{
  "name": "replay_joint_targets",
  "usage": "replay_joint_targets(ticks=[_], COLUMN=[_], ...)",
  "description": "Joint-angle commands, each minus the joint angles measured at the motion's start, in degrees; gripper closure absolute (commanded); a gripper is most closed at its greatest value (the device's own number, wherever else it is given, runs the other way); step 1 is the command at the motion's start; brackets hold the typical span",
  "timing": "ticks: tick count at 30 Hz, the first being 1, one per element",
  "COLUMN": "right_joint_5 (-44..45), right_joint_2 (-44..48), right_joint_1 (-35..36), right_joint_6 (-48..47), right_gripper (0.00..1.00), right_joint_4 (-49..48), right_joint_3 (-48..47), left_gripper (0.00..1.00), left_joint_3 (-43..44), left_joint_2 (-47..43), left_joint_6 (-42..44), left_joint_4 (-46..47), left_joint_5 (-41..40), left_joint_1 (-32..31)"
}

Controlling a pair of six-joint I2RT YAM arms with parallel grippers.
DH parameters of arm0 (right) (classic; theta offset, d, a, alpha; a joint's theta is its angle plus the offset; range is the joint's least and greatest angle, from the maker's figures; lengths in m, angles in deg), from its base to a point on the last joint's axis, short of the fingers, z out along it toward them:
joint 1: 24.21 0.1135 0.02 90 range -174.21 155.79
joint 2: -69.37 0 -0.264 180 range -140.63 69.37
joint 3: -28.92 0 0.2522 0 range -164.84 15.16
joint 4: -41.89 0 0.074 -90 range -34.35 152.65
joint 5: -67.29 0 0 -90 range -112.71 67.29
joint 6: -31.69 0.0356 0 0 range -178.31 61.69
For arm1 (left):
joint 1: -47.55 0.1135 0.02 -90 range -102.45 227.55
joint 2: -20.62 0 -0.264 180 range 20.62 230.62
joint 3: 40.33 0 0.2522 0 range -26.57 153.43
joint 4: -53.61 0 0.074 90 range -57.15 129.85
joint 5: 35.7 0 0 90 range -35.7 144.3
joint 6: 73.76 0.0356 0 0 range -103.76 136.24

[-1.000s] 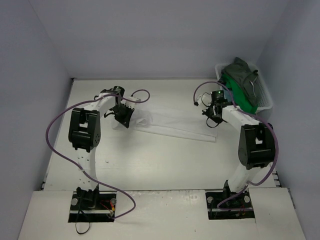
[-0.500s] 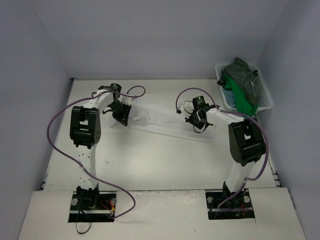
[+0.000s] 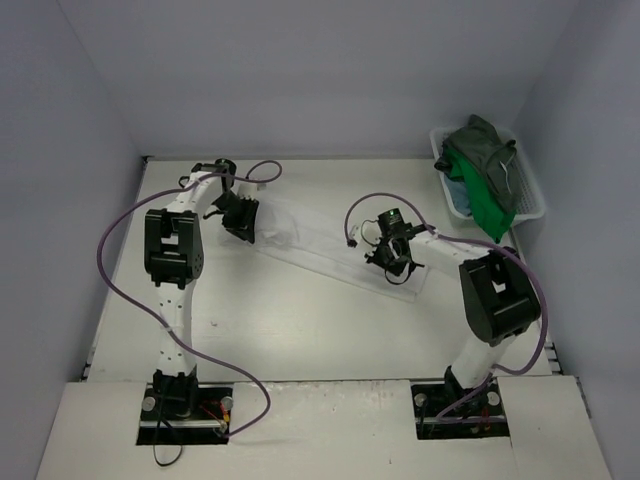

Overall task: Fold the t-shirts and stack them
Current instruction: Fold the tshirt

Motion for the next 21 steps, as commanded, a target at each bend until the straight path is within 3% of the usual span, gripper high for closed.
replay_joint_targets(ticks=[1,6,15,21], right_joint_5=[-1.78,-6.34,-8.2,-4.78], right_joint_2=[5.54,8.97,9.24,10.99], right_joint_1=[4.0,9.63,26.67,28.8], right_joint_6=[1.7,5.29,13.21,14.27], right_gripper=[1.0,1.0,1.0,1.0], right_joint_4=[4.17,7.69,7.78,7.52], right_joint_3=[1.86,3.88,6.34,5.03], left_gripper=[0.84,0.83,0.83,0.83], left_joint_3=[5.14,10.23,21.66,21.41], left_joint_2=[-0.33,2.31,8.46,6.01], left_joint_6=[-2.79,-5.17,-5.78,-5.61], left_joint_4=[-2.81,-4.12,-7.64,-7.73], left_joint_5=[0.92,0.21,-3.39,-2.78], left_joint_1=[1.08,1.52,1.52,1.78])
